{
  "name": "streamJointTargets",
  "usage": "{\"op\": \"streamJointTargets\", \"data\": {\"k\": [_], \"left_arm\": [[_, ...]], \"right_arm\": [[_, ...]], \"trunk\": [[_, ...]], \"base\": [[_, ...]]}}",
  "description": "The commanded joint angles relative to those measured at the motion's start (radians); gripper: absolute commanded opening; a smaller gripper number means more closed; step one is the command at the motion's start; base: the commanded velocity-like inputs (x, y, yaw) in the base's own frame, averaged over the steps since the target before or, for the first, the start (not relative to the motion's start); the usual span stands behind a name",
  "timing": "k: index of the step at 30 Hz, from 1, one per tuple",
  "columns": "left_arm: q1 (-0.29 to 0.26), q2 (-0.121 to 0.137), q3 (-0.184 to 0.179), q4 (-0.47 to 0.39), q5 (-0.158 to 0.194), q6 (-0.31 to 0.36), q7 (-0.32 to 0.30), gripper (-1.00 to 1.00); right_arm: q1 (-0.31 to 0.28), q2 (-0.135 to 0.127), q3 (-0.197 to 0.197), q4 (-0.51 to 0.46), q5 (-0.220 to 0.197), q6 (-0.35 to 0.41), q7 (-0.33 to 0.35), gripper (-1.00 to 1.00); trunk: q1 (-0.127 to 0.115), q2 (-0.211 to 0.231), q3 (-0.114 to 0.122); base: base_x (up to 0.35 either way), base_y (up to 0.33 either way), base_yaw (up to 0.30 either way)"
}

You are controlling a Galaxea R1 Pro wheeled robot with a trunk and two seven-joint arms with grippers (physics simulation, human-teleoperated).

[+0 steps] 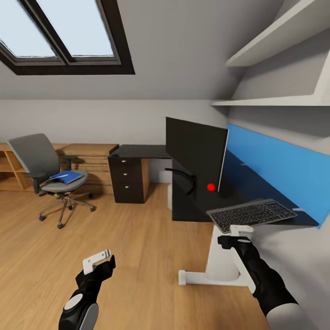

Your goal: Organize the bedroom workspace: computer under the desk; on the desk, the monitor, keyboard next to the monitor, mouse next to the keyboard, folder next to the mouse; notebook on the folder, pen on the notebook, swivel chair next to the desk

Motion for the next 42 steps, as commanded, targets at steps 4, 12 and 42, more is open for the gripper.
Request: {"op": "streamJointTargets", "data": {"k": [4, 12, 42], "left_arm": [[-0.001, 0.000, -0.001, -0.001, 0.009, 0.002, 0.007, 1.00], [-0.001, -0.001, -0.002, 0.003, 0.009, 0.002, 0.006, 1.00], [0.000, -0.003, -0.003, 0.005, 0.010, 0.004, 0.006, 1.00]], "right_arm": [[-0.001, -0.001, 0.004, -0.001, -0.010, 0.003, -0.010, 1.00], [-0.001, -0.002, 0.004, -0.001, -0.009, 0.003, -0.010, 1.00], [-0.001, 0.000, 0.039, 0.000, -0.006, 0.001, -0.013, 1.00]], "trunk": [[0.000, -0.001, -0.001], [0.000, -0.001, -0.001], [0.000, -0.001, -0.001]], "base": [[0.223, 0.161, 0.000], [0.075, 0.054, 0.000], [0.086, 0.069, 0.000]]}}
